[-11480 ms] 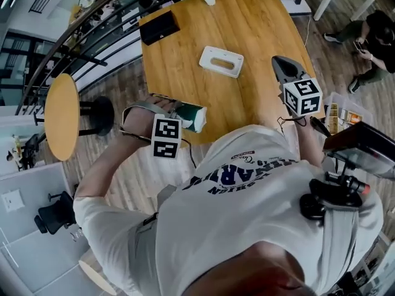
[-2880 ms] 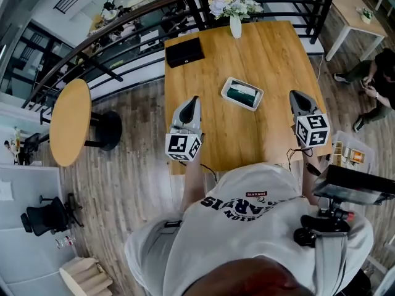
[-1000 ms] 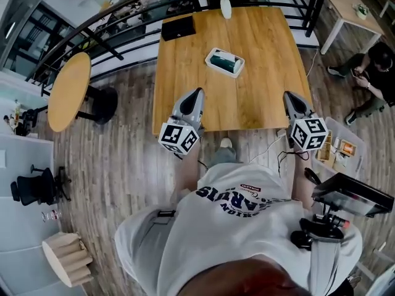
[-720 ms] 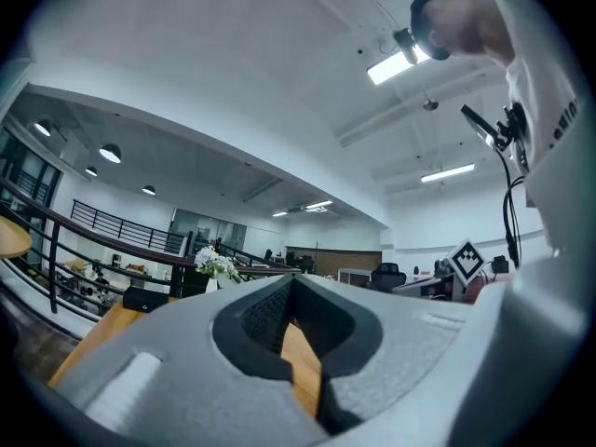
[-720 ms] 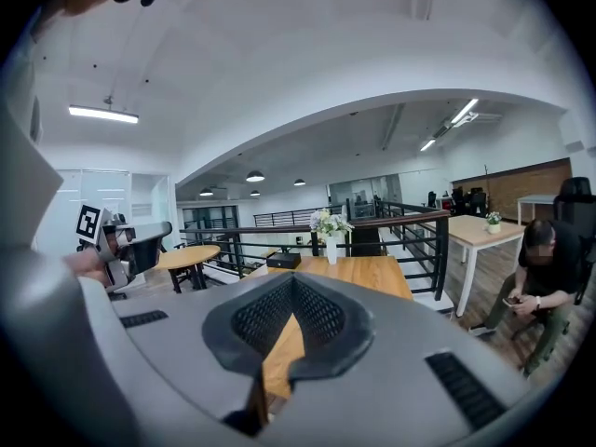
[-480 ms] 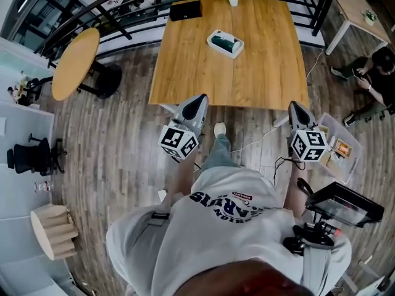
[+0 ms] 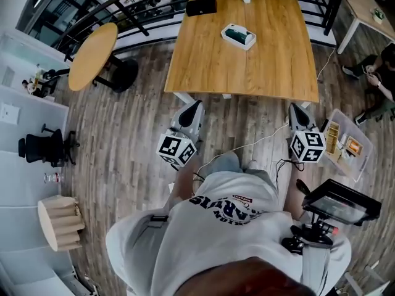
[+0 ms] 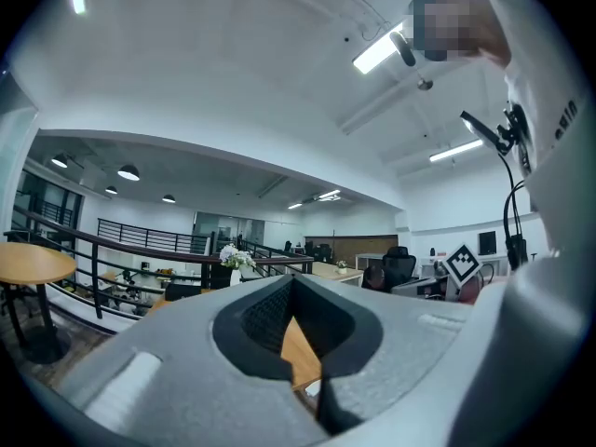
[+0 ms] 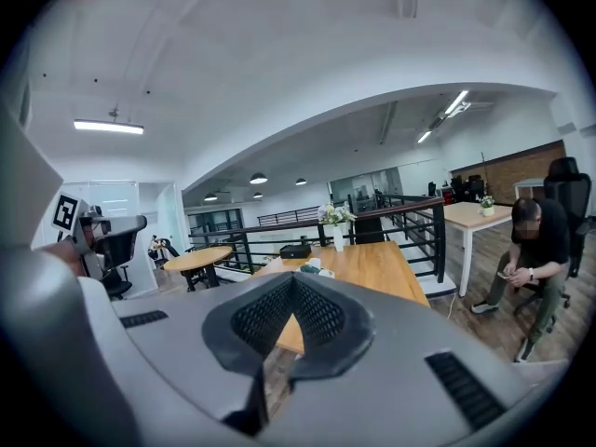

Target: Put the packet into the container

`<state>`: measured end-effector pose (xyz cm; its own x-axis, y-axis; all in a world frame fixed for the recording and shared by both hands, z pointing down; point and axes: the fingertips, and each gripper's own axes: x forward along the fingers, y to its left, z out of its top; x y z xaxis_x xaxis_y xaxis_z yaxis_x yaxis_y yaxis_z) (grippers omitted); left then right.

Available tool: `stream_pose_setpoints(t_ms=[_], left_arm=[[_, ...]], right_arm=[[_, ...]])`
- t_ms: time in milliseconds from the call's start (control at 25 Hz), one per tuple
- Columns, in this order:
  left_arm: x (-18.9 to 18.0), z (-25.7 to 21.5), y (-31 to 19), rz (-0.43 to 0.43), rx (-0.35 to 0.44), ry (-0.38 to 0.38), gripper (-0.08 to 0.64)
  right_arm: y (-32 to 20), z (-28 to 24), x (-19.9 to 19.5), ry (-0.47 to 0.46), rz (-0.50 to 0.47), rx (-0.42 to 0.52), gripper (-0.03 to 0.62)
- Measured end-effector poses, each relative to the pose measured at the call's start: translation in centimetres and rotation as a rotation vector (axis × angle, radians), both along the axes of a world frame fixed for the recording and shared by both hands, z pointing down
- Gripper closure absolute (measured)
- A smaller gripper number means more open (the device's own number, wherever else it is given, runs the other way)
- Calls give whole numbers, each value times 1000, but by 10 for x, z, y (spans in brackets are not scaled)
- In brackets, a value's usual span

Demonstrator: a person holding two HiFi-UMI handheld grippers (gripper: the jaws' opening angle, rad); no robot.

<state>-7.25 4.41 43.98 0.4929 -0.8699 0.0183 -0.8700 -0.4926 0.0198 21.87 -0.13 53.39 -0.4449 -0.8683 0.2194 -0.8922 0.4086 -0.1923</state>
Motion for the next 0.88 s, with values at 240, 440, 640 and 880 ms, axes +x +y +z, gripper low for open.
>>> stream_pose_setpoints(t_ms=[240, 440, 640, 880], left_arm=[[0, -4, 18, 89, 41, 22, 561], [-22, -21, 67, 142, 99, 31, 561], [-61, 1, 91, 111, 21, 96, 561], [-80, 11, 129, 168, 38, 116, 561]], right_arm=[[51, -10, -9, 27, 61, 17, 587], [108, -21, -38, 84, 97, 2, 588], [146, -46, -71, 111, 115, 38, 587], [195, -44, -113, 168, 77, 27, 587]])
